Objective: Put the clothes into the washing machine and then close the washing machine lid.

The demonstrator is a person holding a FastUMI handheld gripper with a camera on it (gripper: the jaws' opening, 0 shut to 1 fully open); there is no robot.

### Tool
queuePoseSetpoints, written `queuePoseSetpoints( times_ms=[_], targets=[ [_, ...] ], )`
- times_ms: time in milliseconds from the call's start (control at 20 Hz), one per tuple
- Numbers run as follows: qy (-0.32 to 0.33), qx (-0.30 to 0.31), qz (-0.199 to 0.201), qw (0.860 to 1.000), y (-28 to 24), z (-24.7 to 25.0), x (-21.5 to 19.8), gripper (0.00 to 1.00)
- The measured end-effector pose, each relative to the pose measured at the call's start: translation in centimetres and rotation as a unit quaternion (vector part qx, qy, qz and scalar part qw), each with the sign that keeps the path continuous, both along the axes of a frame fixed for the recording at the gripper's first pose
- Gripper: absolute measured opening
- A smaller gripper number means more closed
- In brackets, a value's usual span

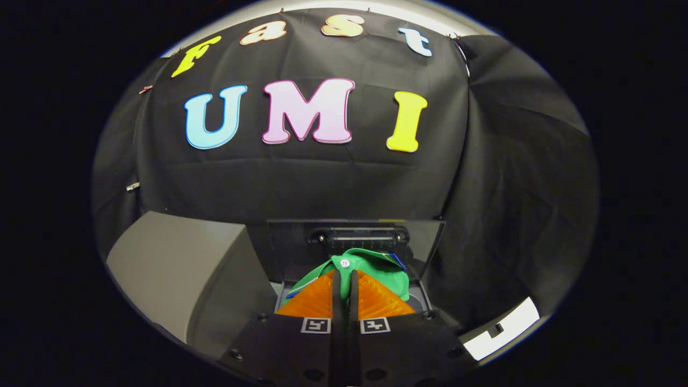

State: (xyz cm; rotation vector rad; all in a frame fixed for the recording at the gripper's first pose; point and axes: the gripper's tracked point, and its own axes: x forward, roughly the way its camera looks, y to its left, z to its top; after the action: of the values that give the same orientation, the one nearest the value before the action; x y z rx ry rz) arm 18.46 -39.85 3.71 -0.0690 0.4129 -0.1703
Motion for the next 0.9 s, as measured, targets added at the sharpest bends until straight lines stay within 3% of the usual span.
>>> queuePoseSetpoints(
  times_ms=[450,900],
  targets=[
    [0.086,-0.016,-0.021,0.996,-4.4,-12.2,3.6,0.05],
    [0.168,-0.011,-0.006,0.986,-4.9,-22.3,5.1,0.05]
  ],
)
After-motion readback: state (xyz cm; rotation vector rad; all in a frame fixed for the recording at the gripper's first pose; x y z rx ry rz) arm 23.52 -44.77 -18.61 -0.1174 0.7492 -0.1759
